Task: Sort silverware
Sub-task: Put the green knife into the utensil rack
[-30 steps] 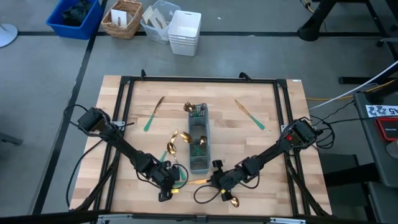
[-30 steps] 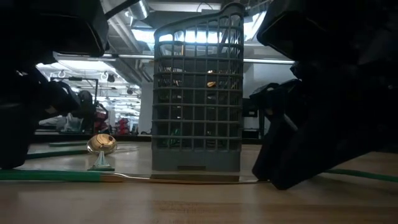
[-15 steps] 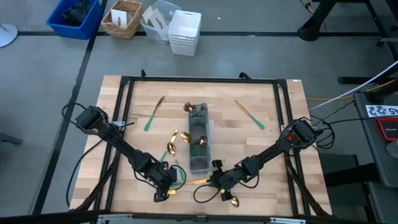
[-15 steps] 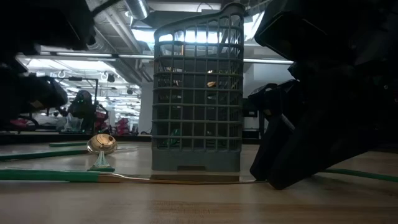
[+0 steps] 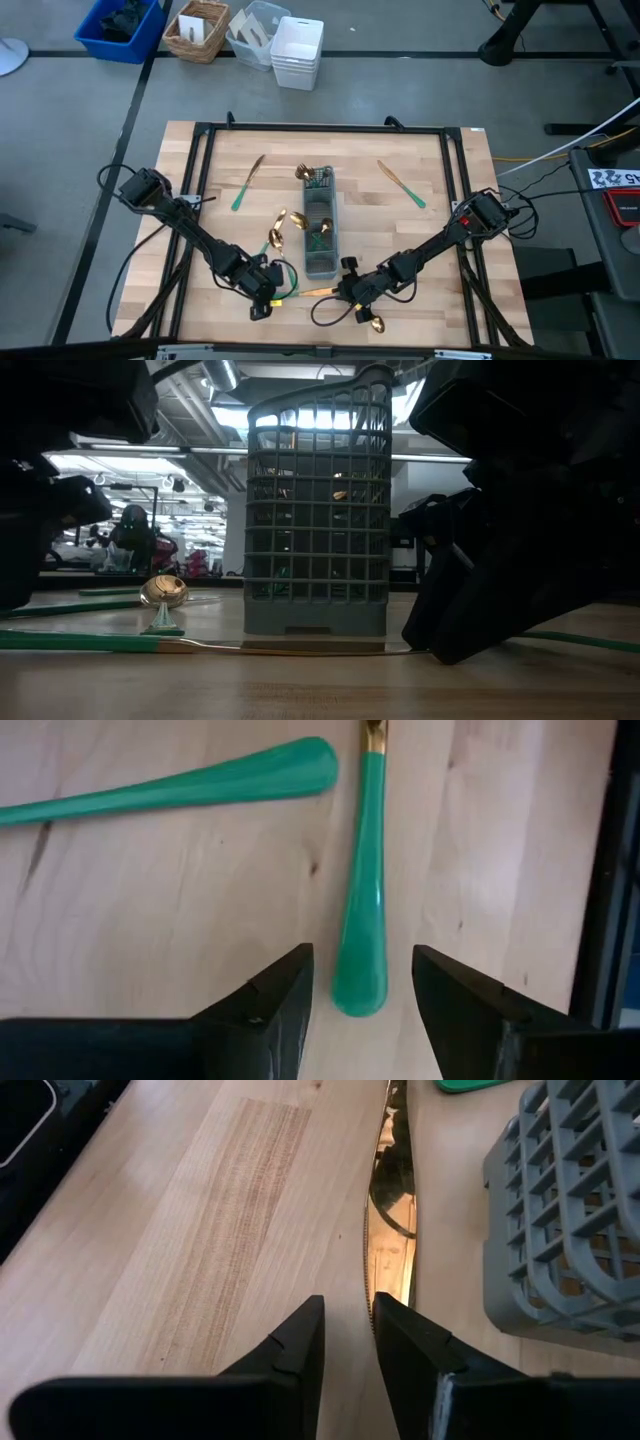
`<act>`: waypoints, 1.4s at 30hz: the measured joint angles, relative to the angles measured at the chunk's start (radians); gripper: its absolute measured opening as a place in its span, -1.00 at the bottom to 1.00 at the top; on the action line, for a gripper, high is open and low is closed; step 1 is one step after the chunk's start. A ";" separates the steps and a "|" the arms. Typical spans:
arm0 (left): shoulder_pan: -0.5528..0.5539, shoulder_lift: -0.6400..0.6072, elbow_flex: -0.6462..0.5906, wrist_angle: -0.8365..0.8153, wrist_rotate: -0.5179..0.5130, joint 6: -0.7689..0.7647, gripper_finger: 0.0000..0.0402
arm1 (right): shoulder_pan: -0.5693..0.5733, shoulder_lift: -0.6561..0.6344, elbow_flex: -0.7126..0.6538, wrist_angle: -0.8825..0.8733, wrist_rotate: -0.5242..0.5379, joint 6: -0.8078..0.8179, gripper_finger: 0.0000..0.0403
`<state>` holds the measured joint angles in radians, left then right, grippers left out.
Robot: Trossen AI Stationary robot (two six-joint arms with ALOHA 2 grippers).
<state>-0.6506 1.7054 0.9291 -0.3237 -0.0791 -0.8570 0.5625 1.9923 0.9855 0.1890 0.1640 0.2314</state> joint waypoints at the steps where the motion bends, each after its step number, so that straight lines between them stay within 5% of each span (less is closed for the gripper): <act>1: -0.005 0.000 0.000 0.002 -0.001 0.000 -0.18 | 0.000 0.000 0.000 0.000 0.000 0.000 -0.54; 25: -0.084 0.106 0.005 0.031 -0.119 0.109 -0.19 | 0.000 0.000 -0.002 0.030 0.001 -0.001 -0.54; 42: -0.084 0.108 0.003 0.025 -0.164 0.128 -0.66 | 0.001 0.001 -0.002 0.045 0.069 0.000 -0.54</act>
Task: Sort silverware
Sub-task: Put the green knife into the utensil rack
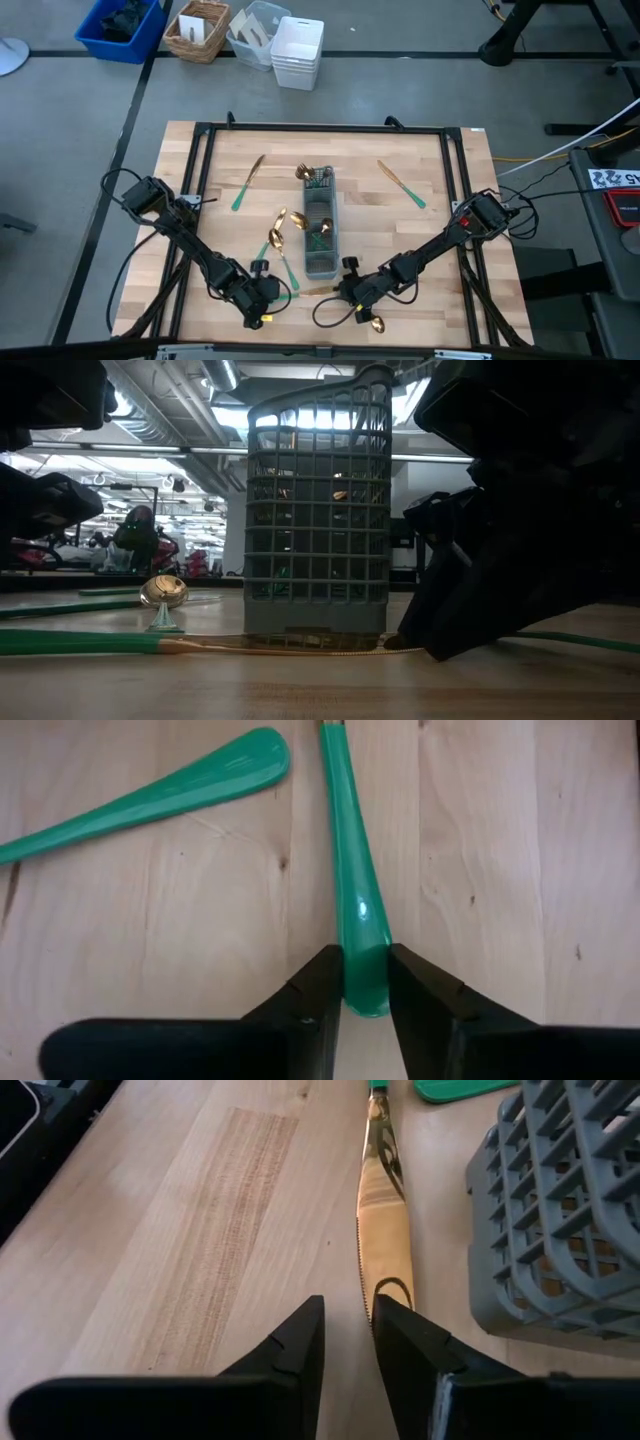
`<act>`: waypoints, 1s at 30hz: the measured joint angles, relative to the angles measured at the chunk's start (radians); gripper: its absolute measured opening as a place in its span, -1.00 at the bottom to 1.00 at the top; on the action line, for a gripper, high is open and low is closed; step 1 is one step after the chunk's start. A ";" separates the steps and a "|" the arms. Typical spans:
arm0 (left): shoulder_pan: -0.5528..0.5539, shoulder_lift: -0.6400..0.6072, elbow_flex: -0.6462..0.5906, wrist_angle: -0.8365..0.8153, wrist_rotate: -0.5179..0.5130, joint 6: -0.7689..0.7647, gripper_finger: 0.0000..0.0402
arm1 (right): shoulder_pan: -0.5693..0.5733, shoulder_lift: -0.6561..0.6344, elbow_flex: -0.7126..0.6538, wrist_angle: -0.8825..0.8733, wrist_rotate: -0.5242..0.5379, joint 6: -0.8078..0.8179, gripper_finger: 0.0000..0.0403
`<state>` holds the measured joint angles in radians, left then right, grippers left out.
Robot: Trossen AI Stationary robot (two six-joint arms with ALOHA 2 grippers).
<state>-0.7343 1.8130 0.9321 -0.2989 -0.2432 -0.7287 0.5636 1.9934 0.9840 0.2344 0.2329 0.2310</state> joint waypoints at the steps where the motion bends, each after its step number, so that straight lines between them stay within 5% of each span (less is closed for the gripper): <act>1: 0.000 0.000 0.000 0.000 0.000 -0.013 -0.66 | 0.000 0.000 0.000 0.000 0.000 0.000 -0.54; 30: 0.002 0.003 0.000 0.008 -0.014 -0.029 -0.66 | -0.002 -0.025 0.042 -0.003 0.009 -0.055 -0.54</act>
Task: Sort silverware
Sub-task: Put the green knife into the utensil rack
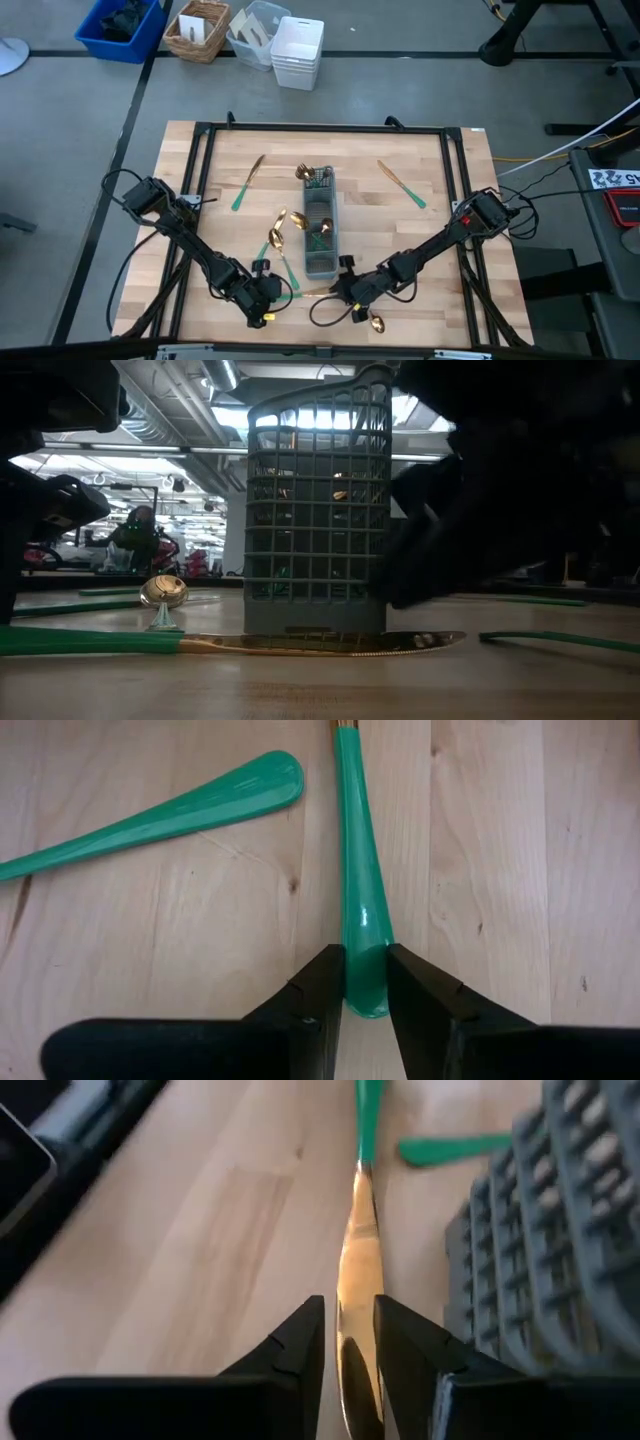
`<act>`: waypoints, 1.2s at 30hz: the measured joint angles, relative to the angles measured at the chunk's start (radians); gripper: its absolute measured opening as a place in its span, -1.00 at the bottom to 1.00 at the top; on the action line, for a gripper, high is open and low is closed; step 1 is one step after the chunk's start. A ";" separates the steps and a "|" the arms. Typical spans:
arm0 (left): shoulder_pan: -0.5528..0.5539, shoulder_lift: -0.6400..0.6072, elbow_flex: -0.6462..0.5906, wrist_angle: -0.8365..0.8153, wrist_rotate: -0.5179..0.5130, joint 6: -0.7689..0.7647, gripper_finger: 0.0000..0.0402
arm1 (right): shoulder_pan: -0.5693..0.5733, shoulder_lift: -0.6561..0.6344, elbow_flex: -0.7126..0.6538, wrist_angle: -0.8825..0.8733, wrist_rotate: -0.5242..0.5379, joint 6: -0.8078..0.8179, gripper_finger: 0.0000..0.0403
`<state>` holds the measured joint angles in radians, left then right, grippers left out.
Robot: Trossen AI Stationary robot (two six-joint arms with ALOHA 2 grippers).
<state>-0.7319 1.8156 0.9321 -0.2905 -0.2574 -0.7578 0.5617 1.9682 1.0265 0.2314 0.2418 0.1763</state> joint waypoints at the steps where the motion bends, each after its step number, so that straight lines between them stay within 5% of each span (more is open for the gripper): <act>1: 0.000 0.000 0.000 0.000 0.001 -0.001 -0.66 | 0.000 0.000 0.010 0.000 -0.004 -0.011 -0.54; 17: 0.000 -0.002 0.003 -0.007 0.006 0.039 -0.66 | 0.001 -0.002 0.040 -0.034 -0.013 -0.030 -0.54; 36: 0.000 0.001 0.113 -0.262 0.007 0.162 -0.66 | 0.001 -0.003 0.040 -0.059 -0.025 -0.025 -0.54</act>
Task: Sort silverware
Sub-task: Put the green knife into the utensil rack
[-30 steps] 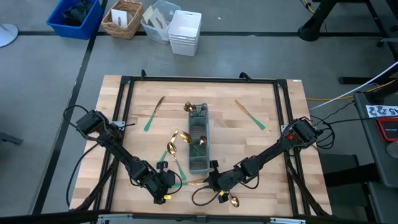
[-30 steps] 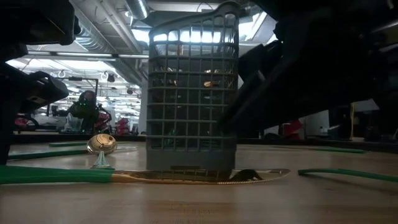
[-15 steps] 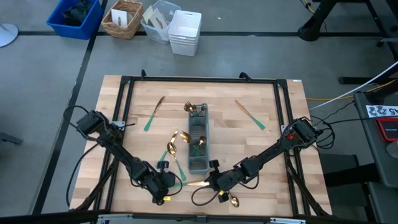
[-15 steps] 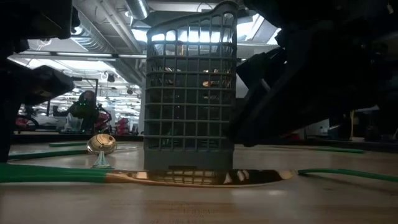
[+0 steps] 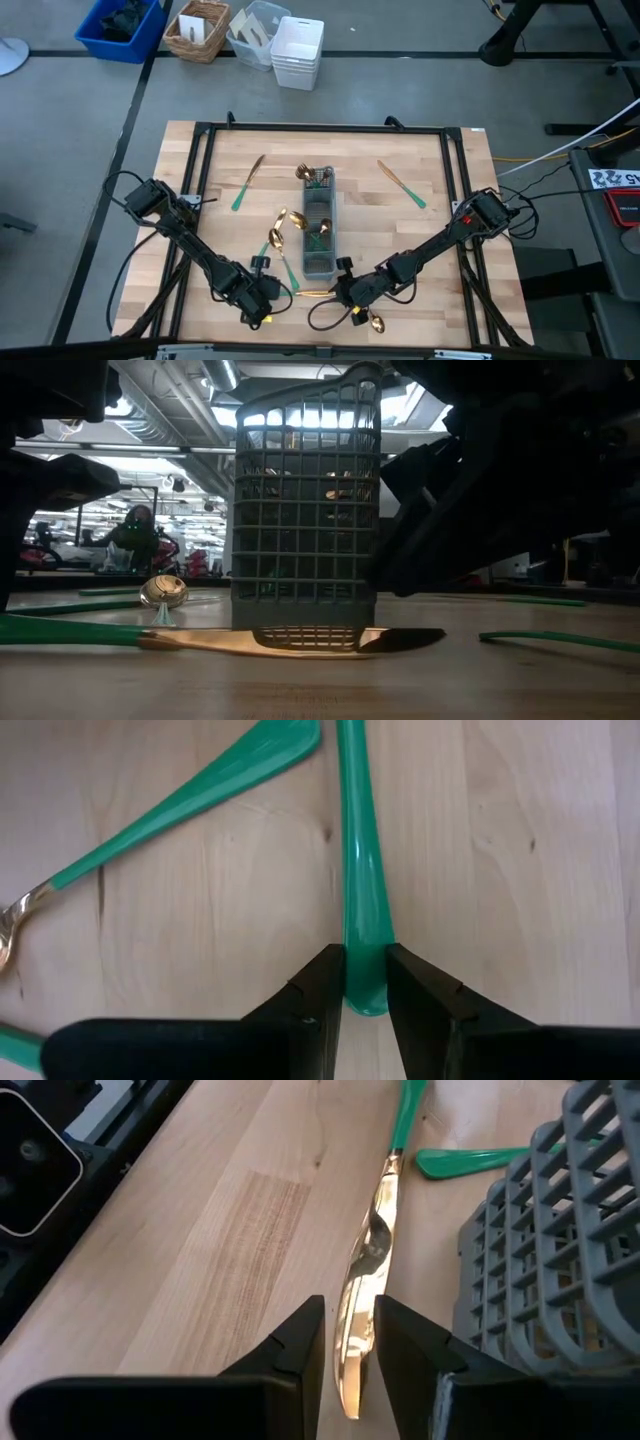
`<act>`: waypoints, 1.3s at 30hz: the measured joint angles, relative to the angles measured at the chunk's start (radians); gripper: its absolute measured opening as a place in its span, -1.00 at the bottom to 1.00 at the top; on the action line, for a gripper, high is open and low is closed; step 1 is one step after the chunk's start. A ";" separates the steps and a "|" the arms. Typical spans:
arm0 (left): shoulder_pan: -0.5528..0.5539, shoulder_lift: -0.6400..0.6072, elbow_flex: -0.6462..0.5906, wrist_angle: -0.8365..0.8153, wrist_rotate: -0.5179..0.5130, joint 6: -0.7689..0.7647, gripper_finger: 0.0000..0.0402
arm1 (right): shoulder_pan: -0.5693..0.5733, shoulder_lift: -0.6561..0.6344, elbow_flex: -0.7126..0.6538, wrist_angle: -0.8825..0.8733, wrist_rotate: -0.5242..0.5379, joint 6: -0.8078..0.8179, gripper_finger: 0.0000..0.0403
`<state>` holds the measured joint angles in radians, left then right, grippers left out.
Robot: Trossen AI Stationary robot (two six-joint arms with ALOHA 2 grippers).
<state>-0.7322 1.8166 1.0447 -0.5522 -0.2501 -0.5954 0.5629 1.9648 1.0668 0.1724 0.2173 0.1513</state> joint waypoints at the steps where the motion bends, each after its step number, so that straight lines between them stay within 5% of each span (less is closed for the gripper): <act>1: 0.000 0.000 0.000 0.000 0.000 0.002 -0.66 | 0.000 0.000 0.000 0.000 0.000 0.000 -0.54; 17: 0.001 -0.002 0.001 0.013 0.071 0.002 -0.66 | 0.000 0.000 0.000 -0.007 -0.062 0.027 -0.54; 39: 0.002 -0.002 0.001 0.010 -0.024 0.028 -0.66 | 0.000 0.000 0.000 -0.069 -0.046 0.250 -0.54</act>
<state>-0.7307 1.8149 1.0458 -0.5419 -0.2745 -0.5678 0.5625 1.9644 1.0672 0.1032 0.1711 0.4015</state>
